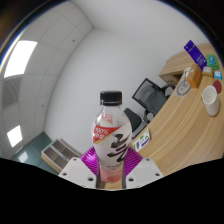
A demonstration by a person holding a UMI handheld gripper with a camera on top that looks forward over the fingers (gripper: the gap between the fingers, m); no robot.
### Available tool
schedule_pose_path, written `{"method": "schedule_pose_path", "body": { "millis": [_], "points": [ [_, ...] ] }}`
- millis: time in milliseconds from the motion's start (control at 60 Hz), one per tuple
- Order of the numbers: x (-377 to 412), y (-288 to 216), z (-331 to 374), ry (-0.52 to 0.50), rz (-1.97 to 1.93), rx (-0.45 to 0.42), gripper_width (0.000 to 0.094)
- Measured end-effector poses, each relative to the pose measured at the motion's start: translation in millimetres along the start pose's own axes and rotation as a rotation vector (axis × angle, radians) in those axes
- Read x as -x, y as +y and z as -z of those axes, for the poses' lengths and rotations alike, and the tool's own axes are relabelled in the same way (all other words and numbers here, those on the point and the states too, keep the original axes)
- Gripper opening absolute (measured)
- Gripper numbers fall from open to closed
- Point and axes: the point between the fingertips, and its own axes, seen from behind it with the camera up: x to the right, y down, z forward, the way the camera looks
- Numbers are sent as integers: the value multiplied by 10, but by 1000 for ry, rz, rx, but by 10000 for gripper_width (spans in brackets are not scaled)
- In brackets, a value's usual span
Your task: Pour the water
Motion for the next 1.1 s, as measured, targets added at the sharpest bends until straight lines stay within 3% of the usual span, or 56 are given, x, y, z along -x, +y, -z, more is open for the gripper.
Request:
{"method": "schedule_pose_path", "body": {
  "millis": [250,550,750,900,1100],
  "points": [
    [-920,-1141,-15,-144,-728,-67,283],
    [-2047,-1294,-39,-118,-1171,-94,283],
    [-1945,-1285,-91,-110,-1095,4,284],
    [-1687,-1592,-31,-54,-690,62,284],
    [-1716,-2599,180,50,35,-38,284]
  ]
}}
